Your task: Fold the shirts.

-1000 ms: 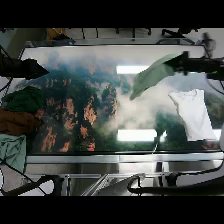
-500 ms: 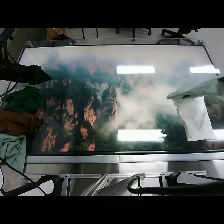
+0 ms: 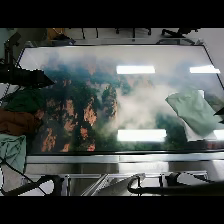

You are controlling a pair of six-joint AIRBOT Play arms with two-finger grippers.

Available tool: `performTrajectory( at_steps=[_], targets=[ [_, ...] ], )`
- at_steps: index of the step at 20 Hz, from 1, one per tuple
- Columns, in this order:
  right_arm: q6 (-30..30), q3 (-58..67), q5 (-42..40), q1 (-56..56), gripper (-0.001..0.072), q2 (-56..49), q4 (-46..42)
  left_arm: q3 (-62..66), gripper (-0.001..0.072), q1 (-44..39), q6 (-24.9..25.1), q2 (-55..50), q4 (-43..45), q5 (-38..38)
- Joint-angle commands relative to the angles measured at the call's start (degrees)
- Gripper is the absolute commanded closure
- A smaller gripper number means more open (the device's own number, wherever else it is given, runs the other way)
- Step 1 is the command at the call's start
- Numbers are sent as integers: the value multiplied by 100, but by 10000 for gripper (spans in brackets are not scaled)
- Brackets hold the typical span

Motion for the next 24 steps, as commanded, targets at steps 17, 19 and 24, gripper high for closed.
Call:
performTrajectory(
  at_steps=[17,19,24],
  targets=[
    [-1429,-2011,-2275,4286,695,911,1353,-2804,693,-933,11,1878,-1128,197],
    [-1429,-2354,-2540,4955,695,1110,1355,-3530,692,-1189,4,2376,-1130,433],
    [-1427,-2417,-2570,5591,695,1139,1377,-4485,693,-1353,-55,3200,-1141,822]
  ],
)
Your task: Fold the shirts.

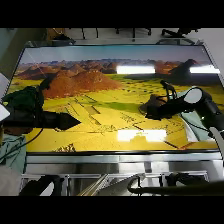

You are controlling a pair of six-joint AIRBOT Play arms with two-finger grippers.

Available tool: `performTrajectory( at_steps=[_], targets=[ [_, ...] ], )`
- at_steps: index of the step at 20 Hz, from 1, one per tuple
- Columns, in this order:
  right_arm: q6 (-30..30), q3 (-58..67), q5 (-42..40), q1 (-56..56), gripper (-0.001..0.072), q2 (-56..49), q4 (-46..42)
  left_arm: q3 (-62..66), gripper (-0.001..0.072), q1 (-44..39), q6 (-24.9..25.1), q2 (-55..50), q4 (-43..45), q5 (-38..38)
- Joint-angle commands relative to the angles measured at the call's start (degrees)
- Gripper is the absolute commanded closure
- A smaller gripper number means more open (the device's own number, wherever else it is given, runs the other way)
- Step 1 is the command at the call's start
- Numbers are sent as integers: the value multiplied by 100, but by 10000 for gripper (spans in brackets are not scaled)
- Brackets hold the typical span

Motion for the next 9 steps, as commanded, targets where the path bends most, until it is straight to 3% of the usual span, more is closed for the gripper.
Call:
performTrajectory(
  at_steps=[1,9],
  targets=[
    [-13,-120,-68,393,695,63,37,-656,692,-105,-52,581,-17,400],
    [-13,-120,-70,393,695,63,37,-758,693,-105,-52,868,-26,564]
  ],
)
